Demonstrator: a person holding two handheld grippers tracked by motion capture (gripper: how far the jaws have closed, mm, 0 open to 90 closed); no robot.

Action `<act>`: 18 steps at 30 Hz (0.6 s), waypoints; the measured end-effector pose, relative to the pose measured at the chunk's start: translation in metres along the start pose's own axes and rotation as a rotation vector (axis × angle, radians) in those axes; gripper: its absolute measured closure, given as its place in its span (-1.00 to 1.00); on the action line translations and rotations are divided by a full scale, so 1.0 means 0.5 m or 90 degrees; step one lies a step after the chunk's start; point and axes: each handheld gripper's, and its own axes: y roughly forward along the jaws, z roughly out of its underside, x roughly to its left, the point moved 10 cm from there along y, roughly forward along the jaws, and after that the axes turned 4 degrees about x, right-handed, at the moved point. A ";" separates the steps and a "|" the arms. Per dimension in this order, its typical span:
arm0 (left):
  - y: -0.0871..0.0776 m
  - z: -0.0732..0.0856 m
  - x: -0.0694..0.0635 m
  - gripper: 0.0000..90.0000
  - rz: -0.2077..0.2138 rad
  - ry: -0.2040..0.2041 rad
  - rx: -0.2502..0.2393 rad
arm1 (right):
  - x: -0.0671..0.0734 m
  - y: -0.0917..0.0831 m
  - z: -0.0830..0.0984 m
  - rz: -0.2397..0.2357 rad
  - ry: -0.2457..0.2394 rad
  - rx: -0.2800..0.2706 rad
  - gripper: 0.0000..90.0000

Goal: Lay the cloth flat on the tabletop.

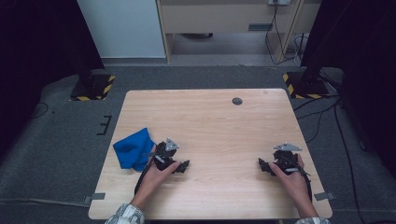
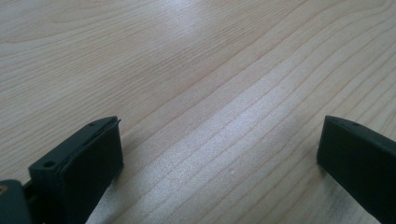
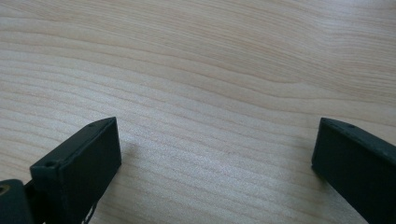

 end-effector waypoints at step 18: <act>-0.074 -0.031 0.015 -0.89 -0.001 -0.030 -0.068 | 0.000 0.000 0.000 0.000 0.000 0.001 -0.97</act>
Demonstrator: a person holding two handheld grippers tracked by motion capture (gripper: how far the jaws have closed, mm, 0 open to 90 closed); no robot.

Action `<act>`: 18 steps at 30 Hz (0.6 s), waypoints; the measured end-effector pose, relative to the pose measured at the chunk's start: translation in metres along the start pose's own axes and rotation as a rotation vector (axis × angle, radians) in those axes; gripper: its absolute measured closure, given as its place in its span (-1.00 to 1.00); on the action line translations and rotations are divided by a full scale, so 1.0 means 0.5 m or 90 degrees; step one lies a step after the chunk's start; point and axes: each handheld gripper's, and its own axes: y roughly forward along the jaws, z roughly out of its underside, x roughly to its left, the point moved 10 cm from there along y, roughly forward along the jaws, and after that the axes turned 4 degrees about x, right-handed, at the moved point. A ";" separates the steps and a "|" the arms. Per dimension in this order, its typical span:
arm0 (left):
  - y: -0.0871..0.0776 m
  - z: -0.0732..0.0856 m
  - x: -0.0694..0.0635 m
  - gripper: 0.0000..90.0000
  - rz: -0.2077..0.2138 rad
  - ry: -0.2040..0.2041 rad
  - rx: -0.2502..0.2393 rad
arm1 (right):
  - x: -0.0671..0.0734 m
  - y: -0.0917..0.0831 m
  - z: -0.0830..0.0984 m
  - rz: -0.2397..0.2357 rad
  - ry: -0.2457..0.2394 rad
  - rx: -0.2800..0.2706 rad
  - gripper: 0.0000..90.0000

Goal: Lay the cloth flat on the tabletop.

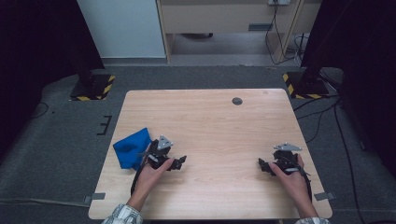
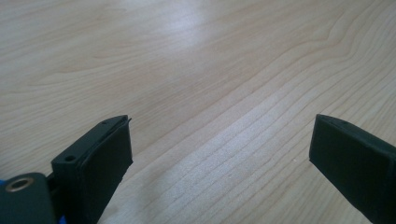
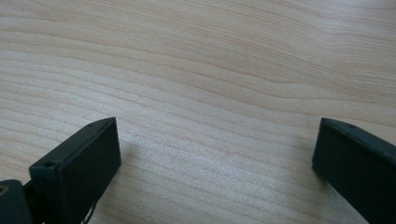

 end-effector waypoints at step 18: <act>-0.124 -0.023 0.099 -0.86 -0.060 -0.026 -0.040 | 0.000 0.000 0.000 -0.001 -0.001 0.000 -0.98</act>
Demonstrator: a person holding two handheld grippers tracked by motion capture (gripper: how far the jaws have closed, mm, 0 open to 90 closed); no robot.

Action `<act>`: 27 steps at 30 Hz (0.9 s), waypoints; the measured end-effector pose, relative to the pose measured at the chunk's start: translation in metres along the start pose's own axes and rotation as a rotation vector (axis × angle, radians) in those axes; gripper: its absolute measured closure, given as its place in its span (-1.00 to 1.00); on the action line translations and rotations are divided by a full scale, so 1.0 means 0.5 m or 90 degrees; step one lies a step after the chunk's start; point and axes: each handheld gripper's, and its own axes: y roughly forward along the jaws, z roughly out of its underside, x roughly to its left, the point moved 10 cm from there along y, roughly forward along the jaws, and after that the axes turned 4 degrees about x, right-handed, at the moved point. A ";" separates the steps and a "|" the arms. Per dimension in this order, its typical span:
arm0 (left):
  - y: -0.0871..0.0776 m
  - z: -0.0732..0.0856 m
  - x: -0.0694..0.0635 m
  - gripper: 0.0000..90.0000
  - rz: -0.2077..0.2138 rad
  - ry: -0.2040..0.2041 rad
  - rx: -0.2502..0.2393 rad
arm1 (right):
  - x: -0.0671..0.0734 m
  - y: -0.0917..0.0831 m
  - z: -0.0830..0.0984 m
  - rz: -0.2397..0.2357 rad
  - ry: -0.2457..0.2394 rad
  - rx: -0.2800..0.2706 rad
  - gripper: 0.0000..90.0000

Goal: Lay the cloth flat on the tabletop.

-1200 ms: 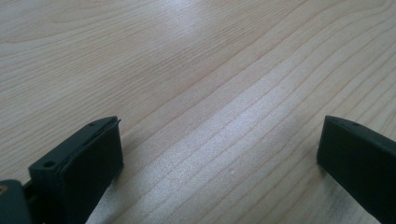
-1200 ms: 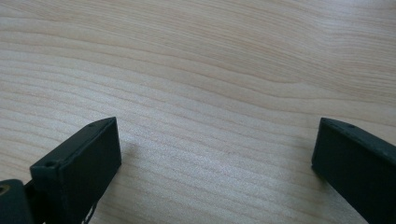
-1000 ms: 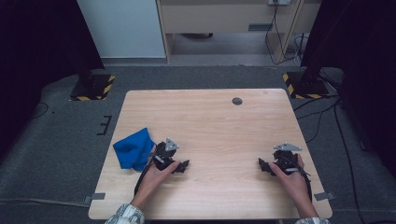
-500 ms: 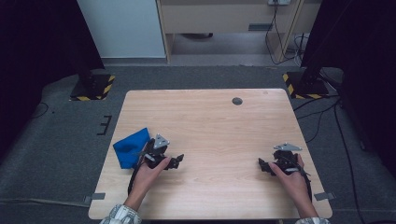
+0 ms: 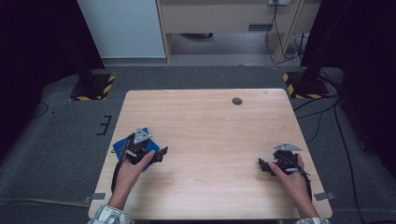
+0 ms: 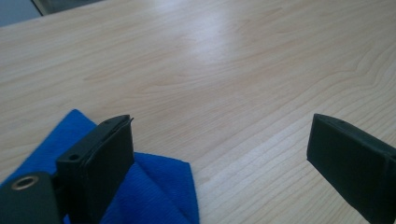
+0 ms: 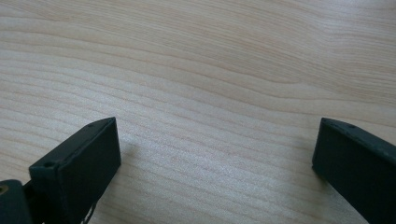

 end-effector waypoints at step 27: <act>-0.053 0.068 0.172 -0.86 -0.086 -0.065 0.020 | 0.000 0.000 0.000 0.000 0.000 0.000 -0.98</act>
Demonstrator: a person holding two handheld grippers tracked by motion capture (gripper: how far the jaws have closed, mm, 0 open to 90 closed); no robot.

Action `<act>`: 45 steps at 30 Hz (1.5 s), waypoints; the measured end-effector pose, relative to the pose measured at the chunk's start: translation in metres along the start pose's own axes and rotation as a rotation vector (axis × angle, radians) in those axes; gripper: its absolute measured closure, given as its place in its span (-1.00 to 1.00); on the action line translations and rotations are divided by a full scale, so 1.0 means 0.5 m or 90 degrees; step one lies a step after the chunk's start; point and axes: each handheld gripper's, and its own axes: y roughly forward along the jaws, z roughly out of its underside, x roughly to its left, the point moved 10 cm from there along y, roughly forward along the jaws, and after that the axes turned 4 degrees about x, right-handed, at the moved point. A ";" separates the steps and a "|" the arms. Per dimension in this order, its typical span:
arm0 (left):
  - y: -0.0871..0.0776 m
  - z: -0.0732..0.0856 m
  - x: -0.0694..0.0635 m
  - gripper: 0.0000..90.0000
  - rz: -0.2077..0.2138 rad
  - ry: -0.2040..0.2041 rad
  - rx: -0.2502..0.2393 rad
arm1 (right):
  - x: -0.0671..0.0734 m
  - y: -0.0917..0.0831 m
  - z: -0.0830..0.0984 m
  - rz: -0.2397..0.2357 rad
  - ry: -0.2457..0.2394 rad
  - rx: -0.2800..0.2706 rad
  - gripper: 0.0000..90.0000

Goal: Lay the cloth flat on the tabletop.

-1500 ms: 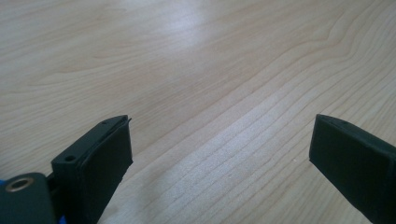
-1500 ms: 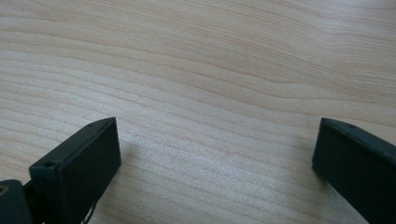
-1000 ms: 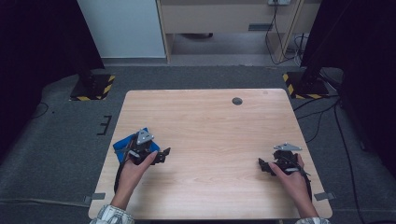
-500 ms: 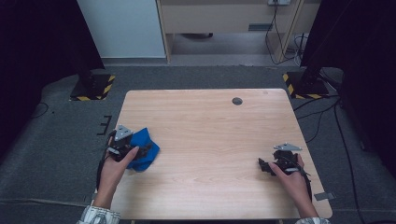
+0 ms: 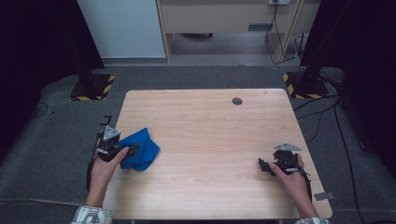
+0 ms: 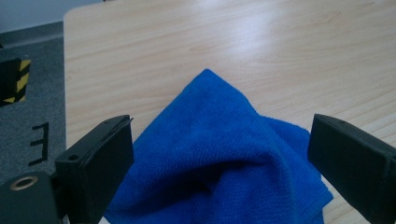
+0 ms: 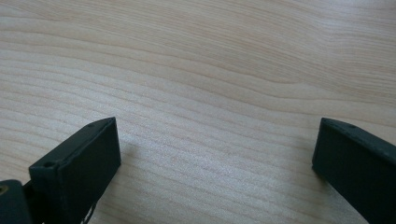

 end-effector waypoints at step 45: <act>0.044 -0.076 -0.258 0.57 0.198 0.094 -0.016 | 0.002 0.002 -0.001 0.001 0.001 0.002 -1.00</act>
